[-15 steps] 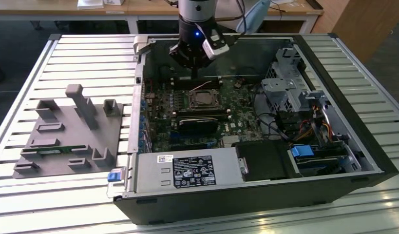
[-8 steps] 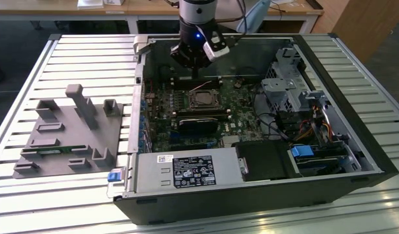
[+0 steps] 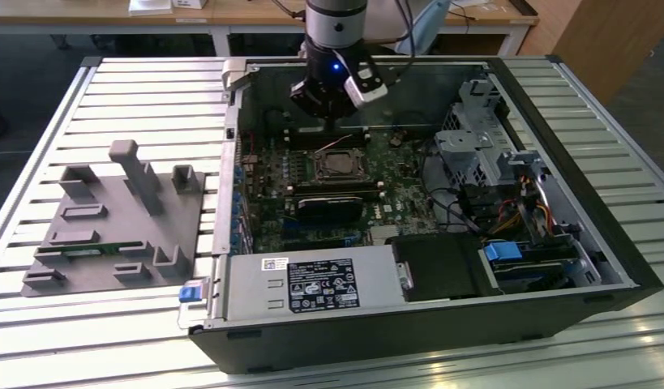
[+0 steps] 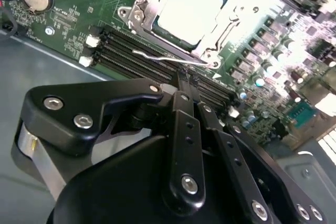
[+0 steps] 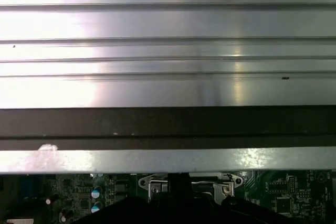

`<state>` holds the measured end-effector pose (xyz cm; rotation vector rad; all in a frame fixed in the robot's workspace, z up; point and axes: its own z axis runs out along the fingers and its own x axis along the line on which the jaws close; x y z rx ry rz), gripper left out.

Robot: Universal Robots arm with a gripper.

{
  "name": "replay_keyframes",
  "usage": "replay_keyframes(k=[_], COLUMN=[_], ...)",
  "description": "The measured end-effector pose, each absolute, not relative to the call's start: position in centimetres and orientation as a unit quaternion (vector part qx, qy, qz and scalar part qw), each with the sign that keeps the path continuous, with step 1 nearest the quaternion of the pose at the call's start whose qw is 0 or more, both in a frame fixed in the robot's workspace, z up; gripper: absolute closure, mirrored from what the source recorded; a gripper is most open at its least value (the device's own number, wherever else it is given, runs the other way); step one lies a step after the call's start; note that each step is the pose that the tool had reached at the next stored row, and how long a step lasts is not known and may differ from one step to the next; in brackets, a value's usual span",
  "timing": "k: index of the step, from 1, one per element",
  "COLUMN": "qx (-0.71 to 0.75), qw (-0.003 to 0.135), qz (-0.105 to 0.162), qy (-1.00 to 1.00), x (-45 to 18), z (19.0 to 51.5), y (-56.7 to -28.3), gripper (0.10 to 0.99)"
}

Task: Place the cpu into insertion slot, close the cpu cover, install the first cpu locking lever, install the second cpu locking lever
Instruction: 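Install the first cpu locking lever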

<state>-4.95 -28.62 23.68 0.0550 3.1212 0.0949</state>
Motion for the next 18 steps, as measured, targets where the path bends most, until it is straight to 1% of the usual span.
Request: replay_keyframes(k=[7,18], qx=[0.002,-0.004], qw=[0.009,0.009], qz=[0.031,0.031], qy=[0.999,0.999], x=[-4.7,-3.4], z=[22.6,22.3], y=[-28.6,-28.4], gripper=[0.969,0.969])
